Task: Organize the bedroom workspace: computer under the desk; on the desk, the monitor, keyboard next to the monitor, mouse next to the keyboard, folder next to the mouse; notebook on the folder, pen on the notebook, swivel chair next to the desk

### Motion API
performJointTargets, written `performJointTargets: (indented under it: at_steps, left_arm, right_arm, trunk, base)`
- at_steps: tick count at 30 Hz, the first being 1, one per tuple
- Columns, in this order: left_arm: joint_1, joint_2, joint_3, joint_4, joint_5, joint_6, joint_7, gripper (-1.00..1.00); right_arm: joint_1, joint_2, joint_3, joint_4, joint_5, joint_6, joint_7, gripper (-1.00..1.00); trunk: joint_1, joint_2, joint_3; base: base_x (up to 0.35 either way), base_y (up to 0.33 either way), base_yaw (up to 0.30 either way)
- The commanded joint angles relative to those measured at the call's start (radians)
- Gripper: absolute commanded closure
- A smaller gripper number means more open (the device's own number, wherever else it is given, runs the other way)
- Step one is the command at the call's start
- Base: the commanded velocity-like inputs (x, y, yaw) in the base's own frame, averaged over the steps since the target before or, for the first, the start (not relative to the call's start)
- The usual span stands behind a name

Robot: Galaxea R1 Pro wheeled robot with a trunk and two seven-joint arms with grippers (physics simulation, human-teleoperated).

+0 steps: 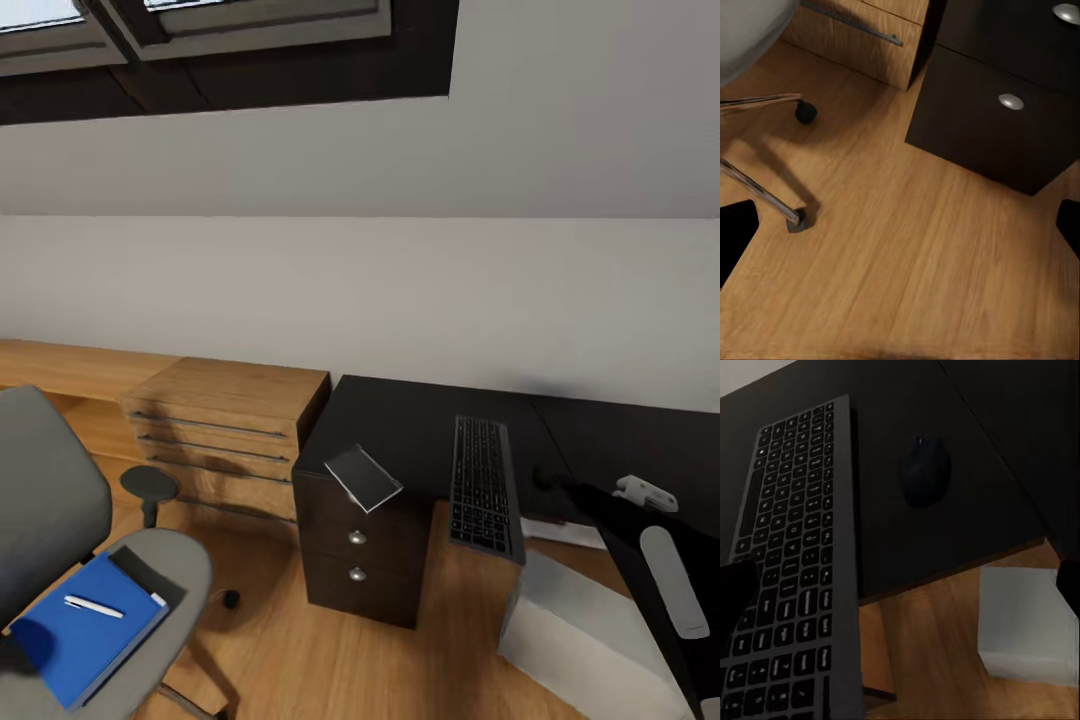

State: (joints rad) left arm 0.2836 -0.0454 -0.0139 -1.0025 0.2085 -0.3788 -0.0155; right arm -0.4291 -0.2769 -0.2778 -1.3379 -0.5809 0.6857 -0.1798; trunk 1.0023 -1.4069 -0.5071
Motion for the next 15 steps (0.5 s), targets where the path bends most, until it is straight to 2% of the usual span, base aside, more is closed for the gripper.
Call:
performJointTargets:
  at_steps: [1,15]
  left_arm:
    - [0.000,0.000,-0.001,-0.001,0.009,-0.002,-0.001,-1.00]
    - [0.000,0.001,0.000,-0.001,0.010,0.001,-0.001,-1.00]
  right_arm:
    - [-0.001,0.002,0.000,0.000,-0.006,0.001,-0.009,-1.00]
    - [-0.001,0.018,0.000,0.006,-0.004,-0.001,-0.007,-1.00]
  trunk:
    - [-0.001,-0.001,-0.001]
    - [-0.001,-0.001,-0.001]
  base:
    - [-0.338,0.000,0.000]
    - [-0.337,0.000,0.000]
